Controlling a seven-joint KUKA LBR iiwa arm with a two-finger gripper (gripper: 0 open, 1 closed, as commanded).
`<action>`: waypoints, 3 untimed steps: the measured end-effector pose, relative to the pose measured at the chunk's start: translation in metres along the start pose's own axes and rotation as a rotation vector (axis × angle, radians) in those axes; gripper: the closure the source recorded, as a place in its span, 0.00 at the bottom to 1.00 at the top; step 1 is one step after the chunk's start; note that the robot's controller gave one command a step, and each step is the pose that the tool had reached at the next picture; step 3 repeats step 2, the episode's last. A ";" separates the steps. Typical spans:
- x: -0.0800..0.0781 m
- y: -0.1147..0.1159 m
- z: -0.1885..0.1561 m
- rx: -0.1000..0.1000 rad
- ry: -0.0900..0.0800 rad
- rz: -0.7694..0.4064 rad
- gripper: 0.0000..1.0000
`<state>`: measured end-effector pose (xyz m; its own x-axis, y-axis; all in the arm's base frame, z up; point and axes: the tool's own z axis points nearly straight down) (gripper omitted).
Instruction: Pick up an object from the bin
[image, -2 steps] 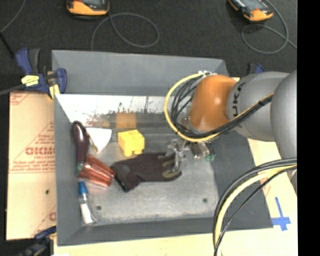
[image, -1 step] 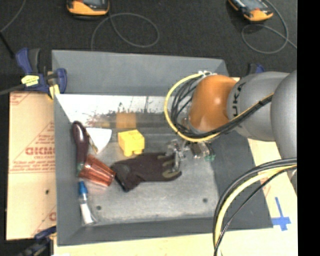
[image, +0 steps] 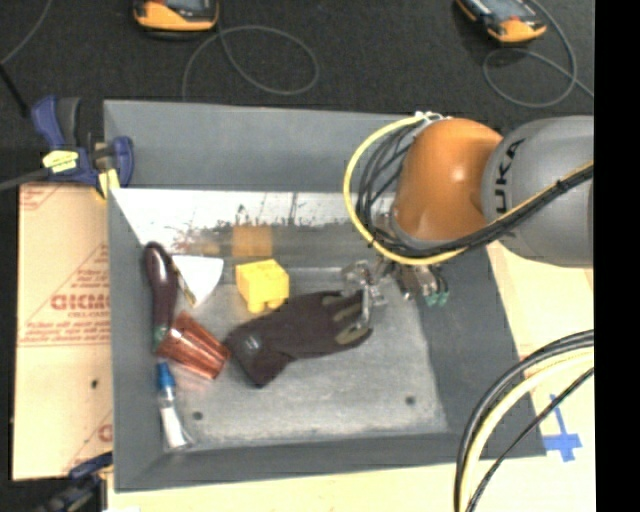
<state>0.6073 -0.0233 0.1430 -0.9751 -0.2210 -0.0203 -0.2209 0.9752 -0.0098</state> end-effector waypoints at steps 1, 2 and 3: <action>0.000 0.000 0.000 0.000 0.000 0.000 1.00; -0.010 -0.010 -0.114 0.002 -0.004 0.017 1.00; -0.010 -0.010 -0.114 0.002 -0.004 0.017 1.00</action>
Offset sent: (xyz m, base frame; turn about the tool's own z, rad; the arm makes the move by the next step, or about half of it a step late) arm 0.0086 -0.0055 0.1137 0.0184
